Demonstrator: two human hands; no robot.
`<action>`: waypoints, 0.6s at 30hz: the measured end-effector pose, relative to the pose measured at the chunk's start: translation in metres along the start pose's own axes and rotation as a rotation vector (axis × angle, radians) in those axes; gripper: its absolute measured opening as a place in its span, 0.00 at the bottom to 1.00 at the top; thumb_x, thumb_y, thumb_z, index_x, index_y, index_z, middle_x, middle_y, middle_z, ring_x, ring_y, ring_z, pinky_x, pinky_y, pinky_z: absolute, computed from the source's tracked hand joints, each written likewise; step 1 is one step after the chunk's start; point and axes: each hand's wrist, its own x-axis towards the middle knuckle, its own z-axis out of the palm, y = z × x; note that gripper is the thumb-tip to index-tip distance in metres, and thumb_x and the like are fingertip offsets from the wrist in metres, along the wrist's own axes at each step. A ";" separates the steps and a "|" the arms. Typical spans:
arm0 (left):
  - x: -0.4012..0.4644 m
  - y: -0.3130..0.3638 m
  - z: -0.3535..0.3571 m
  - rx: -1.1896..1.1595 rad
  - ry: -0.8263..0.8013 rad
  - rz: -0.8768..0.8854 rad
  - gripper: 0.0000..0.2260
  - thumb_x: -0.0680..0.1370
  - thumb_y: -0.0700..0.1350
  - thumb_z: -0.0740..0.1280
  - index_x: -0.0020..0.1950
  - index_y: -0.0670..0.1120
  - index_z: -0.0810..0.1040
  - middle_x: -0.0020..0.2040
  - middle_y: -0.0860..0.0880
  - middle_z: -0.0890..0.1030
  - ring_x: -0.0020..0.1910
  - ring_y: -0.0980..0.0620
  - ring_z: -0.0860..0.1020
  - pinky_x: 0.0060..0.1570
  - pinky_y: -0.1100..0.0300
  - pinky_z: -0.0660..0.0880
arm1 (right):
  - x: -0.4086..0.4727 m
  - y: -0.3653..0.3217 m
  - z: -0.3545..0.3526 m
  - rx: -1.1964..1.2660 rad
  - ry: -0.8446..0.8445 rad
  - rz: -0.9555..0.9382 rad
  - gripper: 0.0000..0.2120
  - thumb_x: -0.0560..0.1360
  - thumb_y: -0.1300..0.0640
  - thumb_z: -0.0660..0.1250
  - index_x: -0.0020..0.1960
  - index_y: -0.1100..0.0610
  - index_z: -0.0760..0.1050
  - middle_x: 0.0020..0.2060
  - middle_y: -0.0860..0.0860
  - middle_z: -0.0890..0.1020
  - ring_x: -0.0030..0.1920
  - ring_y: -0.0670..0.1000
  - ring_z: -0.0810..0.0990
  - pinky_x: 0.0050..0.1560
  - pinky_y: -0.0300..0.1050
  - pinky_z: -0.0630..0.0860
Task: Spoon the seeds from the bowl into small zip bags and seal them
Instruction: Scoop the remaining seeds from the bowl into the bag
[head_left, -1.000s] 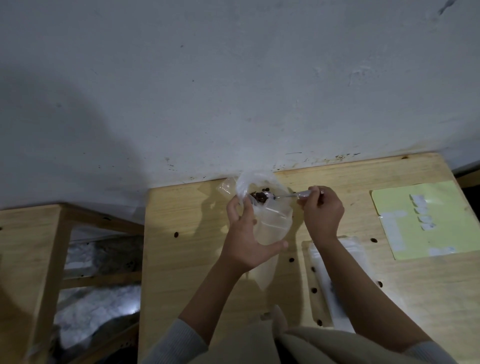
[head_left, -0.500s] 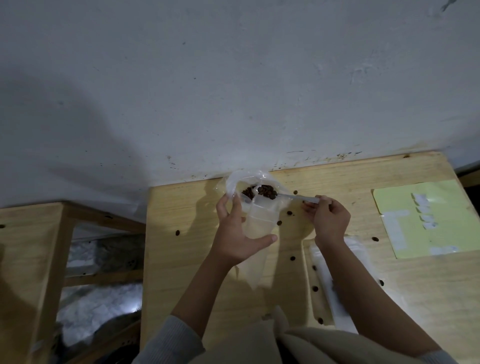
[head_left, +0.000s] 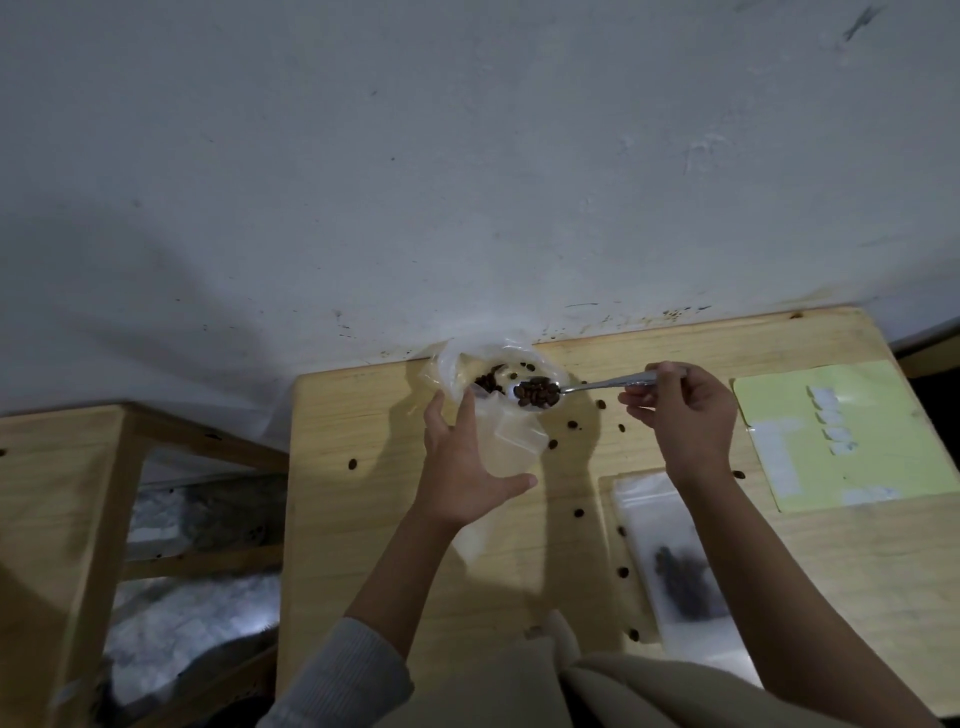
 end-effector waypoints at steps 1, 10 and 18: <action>0.000 0.000 0.000 0.000 0.004 0.006 0.54 0.62 0.58 0.79 0.77 0.55 0.47 0.75 0.56 0.42 0.76 0.50 0.47 0.70 0.54 0.59 | -0.003 -0.003 0.000 -0.015 -0.019 -0.013 0.10 0.79 0.60 0.60 0.44 0.60 0.77 0.30 0.54 0.82 0.35 0.55 0.84 0.38 0.48 0.82; 0.003 0.002 0.000 0.019 -0.019 -0.020 0.56 0.63 0.59 0.78 0.78 0.51 0.43 0.75 0.49 0.51 0.75 0.48 0.49 0.70 0.51 0.58 | -0.026 -0.012 0.010 -0.245 -0.172 -0.448 0.07 0.79 0.60 0.62 0.46 0.56 0.78 0.35 0.50 0.83 0.37 0.45 0.84 0.37 0.45 0.81; -0.002 0.002 0.000 0.083 -0.001 0.039 0.57 0.63 0.61 0.77 0.78 0.50 0.40 0.73 0.52 0.51 0.73 0.49 0.52 0.69 0.52 0.59 | -0.010 -0.004 0.021 -0.193 0.058 -0.428 0.08 0.79 0.57 0.62 0.47 0.54 0.79 0.34 0.53 0.84 0.36 0.46 0.83 0.36 0.42 0.80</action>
